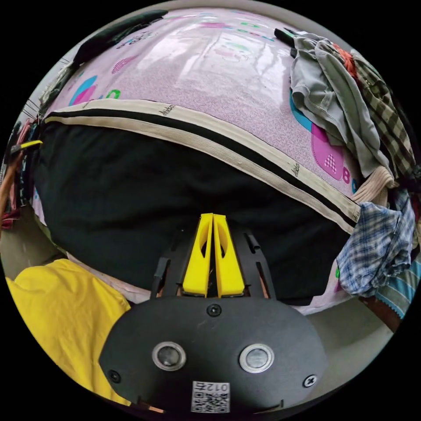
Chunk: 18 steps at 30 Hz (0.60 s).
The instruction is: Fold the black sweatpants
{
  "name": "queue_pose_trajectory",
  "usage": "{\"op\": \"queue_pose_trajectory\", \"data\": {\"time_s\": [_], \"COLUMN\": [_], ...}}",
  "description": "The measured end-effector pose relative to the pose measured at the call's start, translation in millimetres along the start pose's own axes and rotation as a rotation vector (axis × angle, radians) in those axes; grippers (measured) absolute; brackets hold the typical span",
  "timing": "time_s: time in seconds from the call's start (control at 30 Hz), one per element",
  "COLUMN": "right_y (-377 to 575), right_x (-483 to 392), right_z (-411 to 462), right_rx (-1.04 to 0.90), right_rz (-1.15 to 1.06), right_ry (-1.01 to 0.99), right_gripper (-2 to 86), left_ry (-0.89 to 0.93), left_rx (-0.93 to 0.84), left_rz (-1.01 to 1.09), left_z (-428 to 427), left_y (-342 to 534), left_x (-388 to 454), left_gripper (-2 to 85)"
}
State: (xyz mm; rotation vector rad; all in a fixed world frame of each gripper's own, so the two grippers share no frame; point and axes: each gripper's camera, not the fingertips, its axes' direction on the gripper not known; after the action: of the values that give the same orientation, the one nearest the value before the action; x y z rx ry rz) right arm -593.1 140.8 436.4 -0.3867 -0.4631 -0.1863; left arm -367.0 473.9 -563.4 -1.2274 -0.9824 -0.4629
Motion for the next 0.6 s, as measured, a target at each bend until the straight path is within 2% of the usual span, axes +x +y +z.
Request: {"op": "queue_pose_trajectory", "data": {"time_s": [0.17, 0.27, 0.33, 0.43, 0.5, 0.6], "right_y": [18, 51, 80, 114, 131, 149], "right_x": [0, -17, -47, -89, -110, -139], "right_z": [13, -2, -3, 8, 16, 34], "right_rx": [0.044, 0.196, 0.226, 0.219, 0.224, 0.227], "right_rz": [0.095, -0.014, -0.199, -0.413, -0.542, -0.731], "right_ry": [-0.017, -0.176, -0.272, -0.19, -0.16, -0.115], "right_gripper": [0.3, 0.5, 1.0, 2.2, 3.4, 6.4], "left_ry": [0.234, 0.431, 0.508, 0.423, 0.345, 0.213], "left_rx": [0.124, 0.21, 0.232, 0.271, 0.29, 0.297], "left_rz": [-0.226, -0.276, -0.256, -0.019, 0.251, 0.538], "left_z": [-7, -10, -8, -19, -31, -37], "left_y": [46, 101, 130, 159, 168, 172], "left_x": [-27, -17, 4, 75, 146, 223], "left_gripper": [0.6, 1.3, 2.1, 4.1, 5.8, 8.2]}}
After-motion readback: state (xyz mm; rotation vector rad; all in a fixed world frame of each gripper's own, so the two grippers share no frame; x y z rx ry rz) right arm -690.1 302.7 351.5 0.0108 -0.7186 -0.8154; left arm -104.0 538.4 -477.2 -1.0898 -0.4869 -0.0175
